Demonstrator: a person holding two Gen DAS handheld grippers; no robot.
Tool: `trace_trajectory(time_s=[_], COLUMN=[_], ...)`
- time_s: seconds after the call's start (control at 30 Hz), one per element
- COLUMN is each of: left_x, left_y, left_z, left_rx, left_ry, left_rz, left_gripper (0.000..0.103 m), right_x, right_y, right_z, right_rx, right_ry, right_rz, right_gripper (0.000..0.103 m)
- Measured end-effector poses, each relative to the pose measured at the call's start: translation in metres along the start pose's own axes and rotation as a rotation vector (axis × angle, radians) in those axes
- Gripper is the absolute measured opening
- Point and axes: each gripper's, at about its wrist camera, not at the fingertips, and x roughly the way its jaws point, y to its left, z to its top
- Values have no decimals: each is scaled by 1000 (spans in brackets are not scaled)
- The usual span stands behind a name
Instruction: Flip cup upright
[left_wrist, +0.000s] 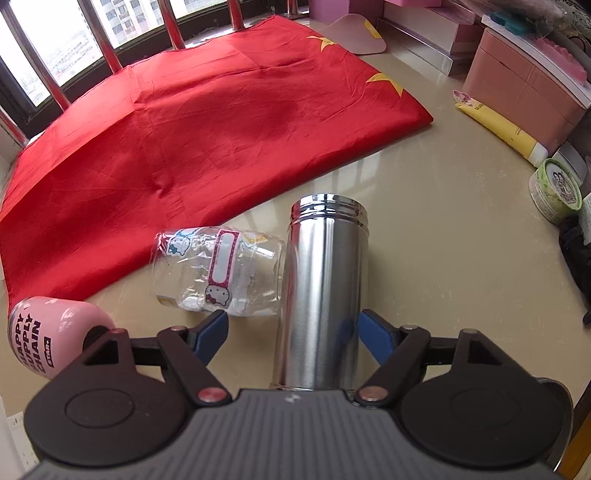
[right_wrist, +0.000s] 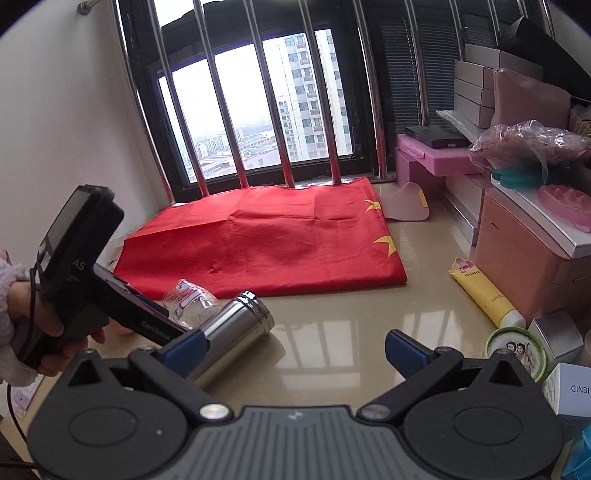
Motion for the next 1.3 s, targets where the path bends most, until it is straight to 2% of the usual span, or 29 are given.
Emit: trace_trajectory(time_s=[0.2,0.33,0.47,0.6,0.93,1.3], left_x=[18,30,43,42,-4,-81], left_y=[-8,-15,-15,-16,-9,-5], left_z=[7,9,9,2,-17,-76], left_rx=[19,23,7,3,-13,-75], left_ry=[33,58,80,41,-84,-189], left_rz=[-47,-61,-62,-61,-60,-92], left_gripper=[76,65,64,63,63,63], right_x=[15,19,21,22,20,-20], right_y=[-10,-14,-16,-14,-11,26], right_z=[-7,-13,-16,-15,-12,-8], right_rx=[26,51,46,31,47,6], right_ry=[33,46,63,73,57,-18], right_rz=[21,15,7,12,18,40], right_gripper=[103,103,103,103,103,103])
